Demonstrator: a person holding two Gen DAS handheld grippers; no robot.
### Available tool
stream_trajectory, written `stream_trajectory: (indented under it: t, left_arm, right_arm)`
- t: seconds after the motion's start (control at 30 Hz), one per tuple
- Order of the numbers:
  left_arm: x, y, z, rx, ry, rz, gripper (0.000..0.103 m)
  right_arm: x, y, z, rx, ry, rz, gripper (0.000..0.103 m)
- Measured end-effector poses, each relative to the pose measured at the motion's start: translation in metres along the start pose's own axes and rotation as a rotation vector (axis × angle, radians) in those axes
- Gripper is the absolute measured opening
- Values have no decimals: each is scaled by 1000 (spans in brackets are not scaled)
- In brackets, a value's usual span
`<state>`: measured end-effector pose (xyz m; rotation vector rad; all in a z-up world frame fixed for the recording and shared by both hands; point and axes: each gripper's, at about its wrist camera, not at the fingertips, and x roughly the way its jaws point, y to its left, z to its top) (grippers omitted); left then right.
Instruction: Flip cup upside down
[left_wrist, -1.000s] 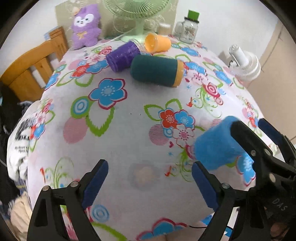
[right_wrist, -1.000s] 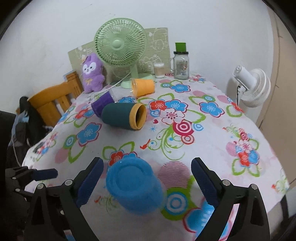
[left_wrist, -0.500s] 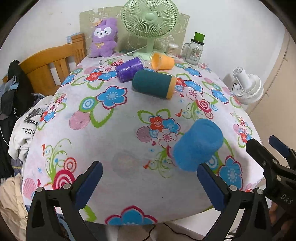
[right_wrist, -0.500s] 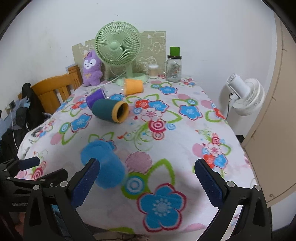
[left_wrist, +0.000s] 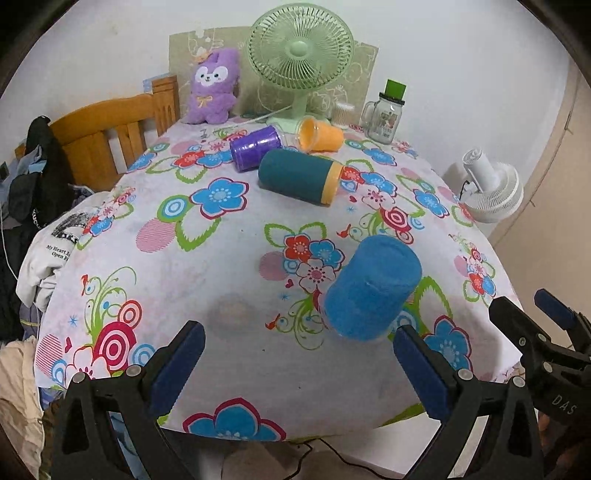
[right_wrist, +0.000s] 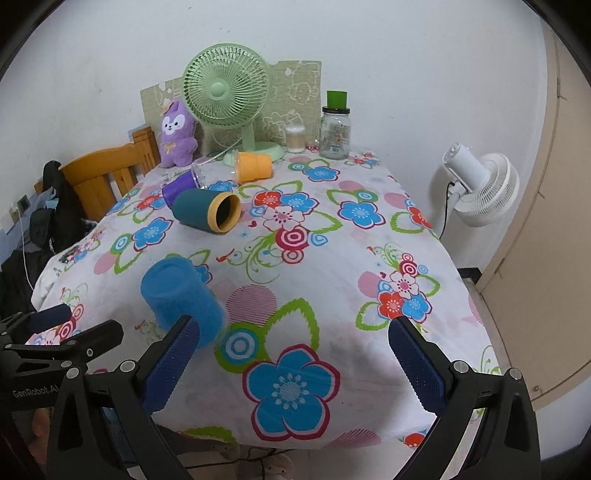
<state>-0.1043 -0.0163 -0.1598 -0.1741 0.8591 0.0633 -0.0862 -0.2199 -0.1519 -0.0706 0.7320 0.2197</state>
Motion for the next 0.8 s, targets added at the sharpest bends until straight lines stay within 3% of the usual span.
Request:
stream_trajectory:
  t: [0.8]
  left_arm:
    - [1,-1,-1,-14,-16,3,103]
  right_arm:
    - [4,-1,-2,3,11,-3,103]
